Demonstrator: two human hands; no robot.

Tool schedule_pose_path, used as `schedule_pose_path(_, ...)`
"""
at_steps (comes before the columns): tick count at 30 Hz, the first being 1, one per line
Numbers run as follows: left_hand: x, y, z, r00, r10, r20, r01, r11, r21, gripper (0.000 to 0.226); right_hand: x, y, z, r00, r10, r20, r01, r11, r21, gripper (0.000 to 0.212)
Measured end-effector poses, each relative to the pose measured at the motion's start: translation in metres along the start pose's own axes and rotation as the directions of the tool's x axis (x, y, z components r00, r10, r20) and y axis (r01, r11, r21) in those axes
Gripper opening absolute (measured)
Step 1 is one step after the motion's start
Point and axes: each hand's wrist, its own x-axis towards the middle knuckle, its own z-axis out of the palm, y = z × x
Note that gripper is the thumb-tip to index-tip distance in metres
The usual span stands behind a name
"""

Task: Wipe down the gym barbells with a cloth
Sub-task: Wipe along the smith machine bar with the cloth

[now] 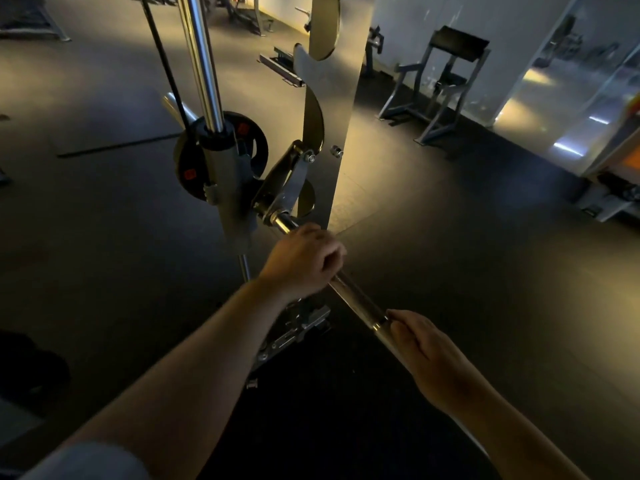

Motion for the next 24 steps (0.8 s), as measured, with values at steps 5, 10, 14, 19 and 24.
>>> schedule_pose_path(5,0.037,-0.028,-0.021,0.985,-0.141,0.097,0.132,0.987,0.091,0.02,-0.005,-0.006,0.001,0.999,0.038,-0.024,-0.039,0.998,-0.042,0.025)
schedule_pose_path(10,0.013,0.005,0.0,0.991,-0.13,-0.028,0.131,0.99,0.056,0.029,-0.014,-0.012,0.005,0.99,0.07,-0.122,-0.09,0.982,-0.167,0.032)
schedule_pose_path(14,-0.018,0.059,0.022,1.0,0.021,-0.004,-0.021,0.997,0.068,0.04,-0.028,-0.016,0.003,0.984,0.106,-0.143,-0.137,0.964,-0.226,0.034)
schedule_pose_path(19,-0.033,0.06,0.018,0.976,0.202,0.082,-0.207,0.977,0.054,0.035,-0.063,-0.001,0.009,0.978,0.031,-0.207,-0.131,0.862,-0.489,0.051)
schedule_pose_path(24,-0.027,0.059,0.019,0.98,-0.19,-0.052,0.184,0.978,-0.102,0.023,-0.11,0.016,0.014,0.943,0.033,-0.332,-0.218,0.814,-0.538,0.061)
